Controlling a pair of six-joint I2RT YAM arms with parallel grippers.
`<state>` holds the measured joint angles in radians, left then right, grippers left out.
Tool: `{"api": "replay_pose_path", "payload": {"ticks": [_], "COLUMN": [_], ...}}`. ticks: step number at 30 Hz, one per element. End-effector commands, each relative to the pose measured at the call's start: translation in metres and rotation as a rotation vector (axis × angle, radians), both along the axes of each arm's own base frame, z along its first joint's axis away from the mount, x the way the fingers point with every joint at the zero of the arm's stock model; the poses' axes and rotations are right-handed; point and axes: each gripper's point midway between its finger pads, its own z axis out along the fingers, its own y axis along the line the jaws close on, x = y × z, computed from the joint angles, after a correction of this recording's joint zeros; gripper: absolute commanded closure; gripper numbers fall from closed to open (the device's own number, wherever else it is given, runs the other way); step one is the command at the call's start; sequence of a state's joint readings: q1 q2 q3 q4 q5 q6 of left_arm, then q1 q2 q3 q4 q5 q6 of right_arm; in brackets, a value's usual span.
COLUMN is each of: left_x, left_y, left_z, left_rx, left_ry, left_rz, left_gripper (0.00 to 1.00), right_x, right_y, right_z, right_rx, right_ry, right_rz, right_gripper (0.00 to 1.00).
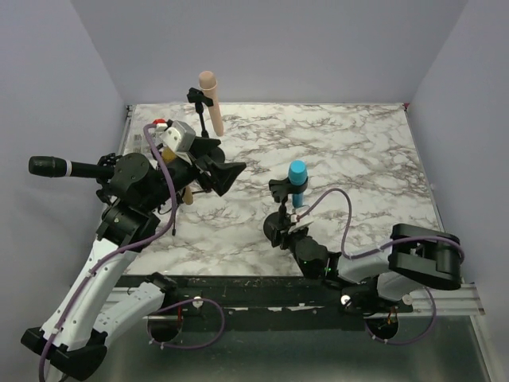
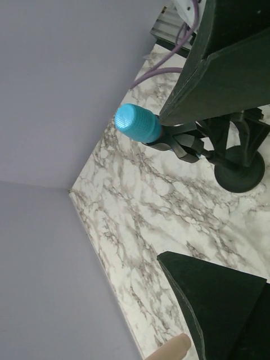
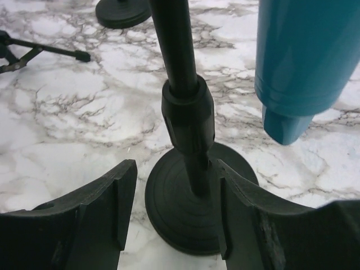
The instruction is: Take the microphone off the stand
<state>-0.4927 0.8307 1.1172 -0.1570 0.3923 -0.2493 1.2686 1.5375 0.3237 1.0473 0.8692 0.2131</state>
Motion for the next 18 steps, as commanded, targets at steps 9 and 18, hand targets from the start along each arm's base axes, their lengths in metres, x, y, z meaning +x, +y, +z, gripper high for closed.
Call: {"api": "replay_pose_path", "payload": {"ticks": [9,18], "left_x": [-0.023,-0.023], "left_y": [-0.032,-0.059], "left_z": [-0.046,-0.077], "left_rx": [0.113,0.179], "left_ry": [-0.059,-0.015], "left_rz": [-0.19,-0.227], "left_gripper": [0.01,0.01], "right_x": [-0.051,-0.054], "right_y": [-0.052,-0.057], "right_z": [0.011,0.126], "right_rx": [0.127,0.194], "right_ry": [0.294,0.136], "right_rz": [0.056,0.168], "right_gripper": [0.34,0.25]}}
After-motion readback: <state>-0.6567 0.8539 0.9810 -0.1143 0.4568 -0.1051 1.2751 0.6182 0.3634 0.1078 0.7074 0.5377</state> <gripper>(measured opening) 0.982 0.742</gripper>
